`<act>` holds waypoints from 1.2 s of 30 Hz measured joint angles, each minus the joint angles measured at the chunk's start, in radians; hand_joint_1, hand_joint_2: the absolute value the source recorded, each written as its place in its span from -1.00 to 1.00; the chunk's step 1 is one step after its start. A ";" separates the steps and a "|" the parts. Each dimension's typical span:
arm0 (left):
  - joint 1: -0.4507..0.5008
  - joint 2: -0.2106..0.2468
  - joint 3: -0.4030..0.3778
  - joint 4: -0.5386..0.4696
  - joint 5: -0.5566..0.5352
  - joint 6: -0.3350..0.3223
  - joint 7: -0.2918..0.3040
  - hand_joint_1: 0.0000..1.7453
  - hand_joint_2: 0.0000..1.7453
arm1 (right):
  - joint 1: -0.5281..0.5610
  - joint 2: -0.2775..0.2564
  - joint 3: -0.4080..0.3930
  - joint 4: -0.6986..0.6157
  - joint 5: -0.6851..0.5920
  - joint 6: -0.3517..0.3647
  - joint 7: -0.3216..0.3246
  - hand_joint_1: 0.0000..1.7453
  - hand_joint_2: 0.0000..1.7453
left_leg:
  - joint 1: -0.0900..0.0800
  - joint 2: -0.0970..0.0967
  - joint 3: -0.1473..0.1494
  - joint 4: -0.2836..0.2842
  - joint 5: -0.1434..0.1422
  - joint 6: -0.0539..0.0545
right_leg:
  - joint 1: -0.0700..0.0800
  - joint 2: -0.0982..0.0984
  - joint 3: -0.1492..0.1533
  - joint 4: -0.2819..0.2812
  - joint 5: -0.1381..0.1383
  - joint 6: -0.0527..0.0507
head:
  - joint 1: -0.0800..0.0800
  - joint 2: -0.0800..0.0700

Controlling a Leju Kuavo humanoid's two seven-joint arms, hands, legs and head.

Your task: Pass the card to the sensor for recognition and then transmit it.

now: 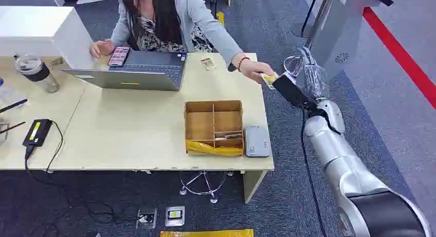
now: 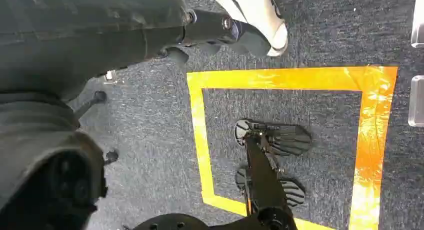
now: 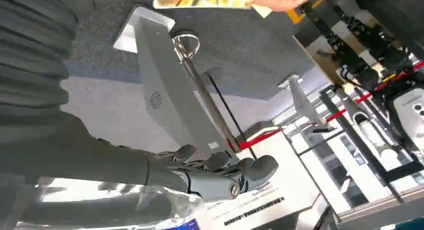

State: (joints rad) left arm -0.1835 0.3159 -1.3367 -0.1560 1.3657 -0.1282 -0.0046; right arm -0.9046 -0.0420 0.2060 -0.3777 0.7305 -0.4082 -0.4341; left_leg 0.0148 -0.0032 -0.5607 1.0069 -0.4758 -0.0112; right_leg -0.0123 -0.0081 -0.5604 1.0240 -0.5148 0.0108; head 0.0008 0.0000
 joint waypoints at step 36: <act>0.003 0.000 -0.021 0.000 0.008 0.006 -0.003 -1.00 -1.00 | 0.016 -0.006 0.146 -0.009 -0.077 -0.086 -0.038 1.00 1.00 | 0.000 0.000 0.000 0.000 0.000 0.000 | 0.000 0.002 -0.001 0.000 0.000 0.000 | 0.000 0.000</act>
State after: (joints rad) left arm -0.1804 0.3159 -1.3573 -0.1560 1.3741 -0.1221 -0.0080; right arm -0.8890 -0.0481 0.3525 -0.3864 0.6531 -0.4944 -0.4723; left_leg 0.0150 -0.0028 -0.5610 1.0069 -0.4760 -0.0113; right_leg -0.0122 -0.0062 -0.5614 1.0241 -0.5147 0.0108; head 0.0008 0.0000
